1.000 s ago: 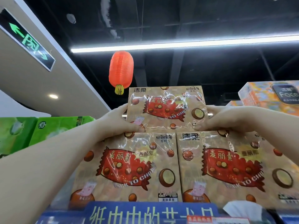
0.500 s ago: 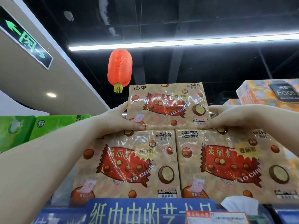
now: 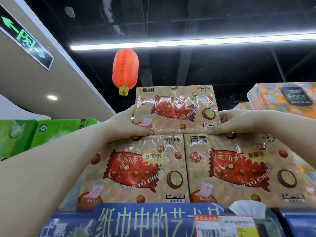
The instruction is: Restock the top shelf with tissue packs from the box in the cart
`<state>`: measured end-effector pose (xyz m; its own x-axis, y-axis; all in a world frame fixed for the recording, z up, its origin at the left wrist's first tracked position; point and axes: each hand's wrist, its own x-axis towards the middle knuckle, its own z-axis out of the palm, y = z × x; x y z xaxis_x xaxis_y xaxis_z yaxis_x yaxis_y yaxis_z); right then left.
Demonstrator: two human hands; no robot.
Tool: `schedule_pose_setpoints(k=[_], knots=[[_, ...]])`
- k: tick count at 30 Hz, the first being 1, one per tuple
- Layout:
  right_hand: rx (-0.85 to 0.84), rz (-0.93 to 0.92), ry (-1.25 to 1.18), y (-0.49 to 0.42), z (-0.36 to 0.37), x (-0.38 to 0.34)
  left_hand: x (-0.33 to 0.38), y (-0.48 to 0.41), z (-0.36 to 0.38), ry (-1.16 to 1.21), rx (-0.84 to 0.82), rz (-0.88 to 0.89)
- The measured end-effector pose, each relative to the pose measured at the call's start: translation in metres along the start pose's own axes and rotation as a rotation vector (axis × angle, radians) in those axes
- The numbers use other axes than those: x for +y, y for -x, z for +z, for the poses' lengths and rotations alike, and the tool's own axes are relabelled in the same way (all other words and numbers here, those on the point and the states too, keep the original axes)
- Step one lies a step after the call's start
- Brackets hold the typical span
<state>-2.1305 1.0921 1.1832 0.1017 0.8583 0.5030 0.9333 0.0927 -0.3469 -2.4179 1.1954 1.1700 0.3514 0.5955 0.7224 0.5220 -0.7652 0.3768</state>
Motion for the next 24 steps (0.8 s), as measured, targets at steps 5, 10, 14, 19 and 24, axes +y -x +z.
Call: schedule_pose_setpoints(k=[5,10,14,19,24], knots=[[0.073,0.041,0.16,0.007,0.001,-0.006,0.013,0.011,-0.001,-0.191,0.001,-0.046],[0.175,0.065,0.286,0.017,0.007,-0.009,0.002,0.028,-0.002,-0.364,0.034,-0.121],[0.214,0.121,0.241,0.029,0.014,-0.012,-0.011,0.041,-0.006,-0.494,0.163,-0.12],[0.38,0.178,0.37,0.043,0.035,-0.018,-0.022,0.055,-0.001,-0.674,0.216,-0.089],[0.525,0.17,0.41,0.057,0.054,-0.03,-0.025,0.058,0.006,-0.634,0.279,-0.042]])
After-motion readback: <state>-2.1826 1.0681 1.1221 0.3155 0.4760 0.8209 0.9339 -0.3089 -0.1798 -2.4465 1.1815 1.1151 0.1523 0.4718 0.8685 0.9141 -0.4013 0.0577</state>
